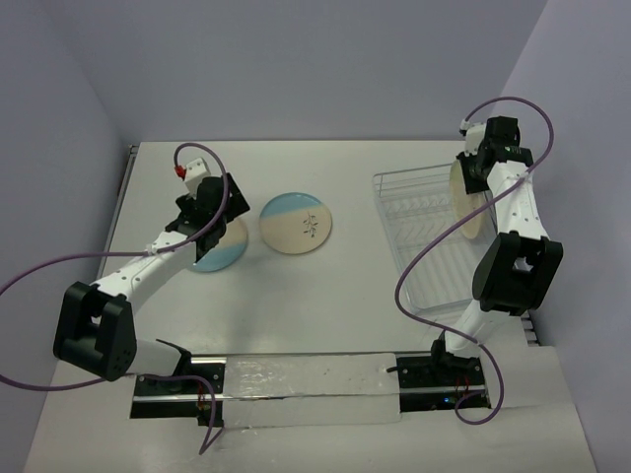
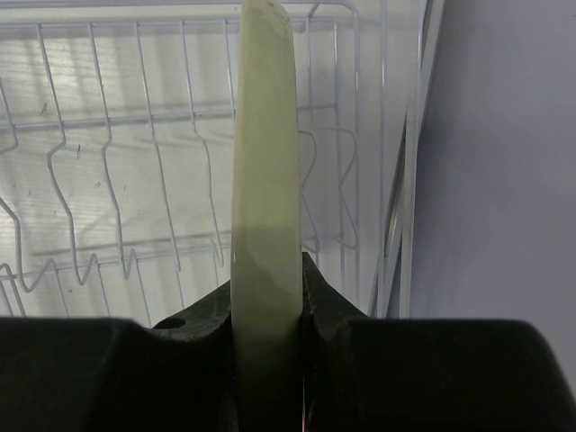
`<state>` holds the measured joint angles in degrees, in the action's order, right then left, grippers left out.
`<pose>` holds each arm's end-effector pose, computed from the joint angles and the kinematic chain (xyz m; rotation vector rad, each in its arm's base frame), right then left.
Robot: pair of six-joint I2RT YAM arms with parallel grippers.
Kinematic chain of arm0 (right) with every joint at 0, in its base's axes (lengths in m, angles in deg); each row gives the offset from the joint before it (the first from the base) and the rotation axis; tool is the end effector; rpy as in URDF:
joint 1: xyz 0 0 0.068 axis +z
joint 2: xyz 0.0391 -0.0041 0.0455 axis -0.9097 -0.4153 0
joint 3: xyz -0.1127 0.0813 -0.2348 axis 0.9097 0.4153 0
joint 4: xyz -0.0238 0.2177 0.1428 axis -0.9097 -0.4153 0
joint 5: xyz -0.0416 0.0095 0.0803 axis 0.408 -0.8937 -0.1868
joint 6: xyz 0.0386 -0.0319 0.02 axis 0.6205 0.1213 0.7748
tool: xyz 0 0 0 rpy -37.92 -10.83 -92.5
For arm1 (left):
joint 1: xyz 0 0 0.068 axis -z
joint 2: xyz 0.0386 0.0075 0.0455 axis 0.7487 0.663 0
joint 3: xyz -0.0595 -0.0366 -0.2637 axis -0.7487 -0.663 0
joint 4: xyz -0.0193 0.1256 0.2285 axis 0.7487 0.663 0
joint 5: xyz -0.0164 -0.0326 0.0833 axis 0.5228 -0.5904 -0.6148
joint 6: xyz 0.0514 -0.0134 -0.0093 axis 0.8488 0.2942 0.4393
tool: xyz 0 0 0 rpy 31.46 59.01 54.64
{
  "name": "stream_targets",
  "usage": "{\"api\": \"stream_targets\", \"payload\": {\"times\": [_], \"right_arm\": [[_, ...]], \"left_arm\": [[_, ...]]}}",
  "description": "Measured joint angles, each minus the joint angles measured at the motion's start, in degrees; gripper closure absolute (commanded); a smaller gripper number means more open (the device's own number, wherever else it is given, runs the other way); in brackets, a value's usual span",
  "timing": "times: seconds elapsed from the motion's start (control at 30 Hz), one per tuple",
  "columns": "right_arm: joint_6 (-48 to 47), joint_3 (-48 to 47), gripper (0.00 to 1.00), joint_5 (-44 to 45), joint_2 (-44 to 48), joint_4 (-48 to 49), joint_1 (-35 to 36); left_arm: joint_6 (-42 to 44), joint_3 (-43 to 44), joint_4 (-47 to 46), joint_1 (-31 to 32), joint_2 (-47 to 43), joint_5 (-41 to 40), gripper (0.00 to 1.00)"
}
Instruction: Load the plates into the dish rack
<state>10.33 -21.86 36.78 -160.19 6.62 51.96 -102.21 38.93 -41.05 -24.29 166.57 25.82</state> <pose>0.3609 -0.0860 0.3199 -0.2408 2.4924 -0.2506 0.2837 -0.1077 0.2585 -0.5397 2.0121 -0.0812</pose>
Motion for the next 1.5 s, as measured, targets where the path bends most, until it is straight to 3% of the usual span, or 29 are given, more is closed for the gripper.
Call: {"api": "stream_targets", "payload": {"times": [0.33,0.4,0.6,0.63,1.1,1.2,1.33,1.5], "right_arm": [[-0.5,0.0,0.65,-0.3,-0.1,-0.3,0.0],[-0.4,-0.1,0.54,-0.2,-0.1,-0.4,0.0],[0.6,-0.9,0.03,0.0,-0.1,-0.6,0.0],[0.8,-1.2,0.00,0.0,0.0,-0.6,0.0],[8.0,-5.0,0.00,3.9,12.7,3.2,0.8],[8.0,-5.4,0.00,4.2,15.8,4.1,4.9],[9.5,-6.2,0.00,4.6,17.9,4.8,15.5],[14.7,-9.5,0.00,-3.1,15.5,5.8,25.1]], "left_arm": [[-0.4,2.4,0.6,0.0,0.2,-0.8,0.01],[-0.4,3.0,0.8,0.0,0.4,-0.8,0.01],[-0.3,3.9,0.8,0.0,0.6,-0.7,0.01],[-0.2,4.0,0.8,0.0,0.7,-0.7,0.01],[1.4,6.4,0.8,0.0,3.4,2.5,0.01],[1.2,6.5,1.2,0.0,3.5,3.1,0.01],[0.1,6.2,1.4,0.0,3.5,5.5,0.01],[-2.1,5.1,1.2,0.0,4.0,8.9,0.01]]}}
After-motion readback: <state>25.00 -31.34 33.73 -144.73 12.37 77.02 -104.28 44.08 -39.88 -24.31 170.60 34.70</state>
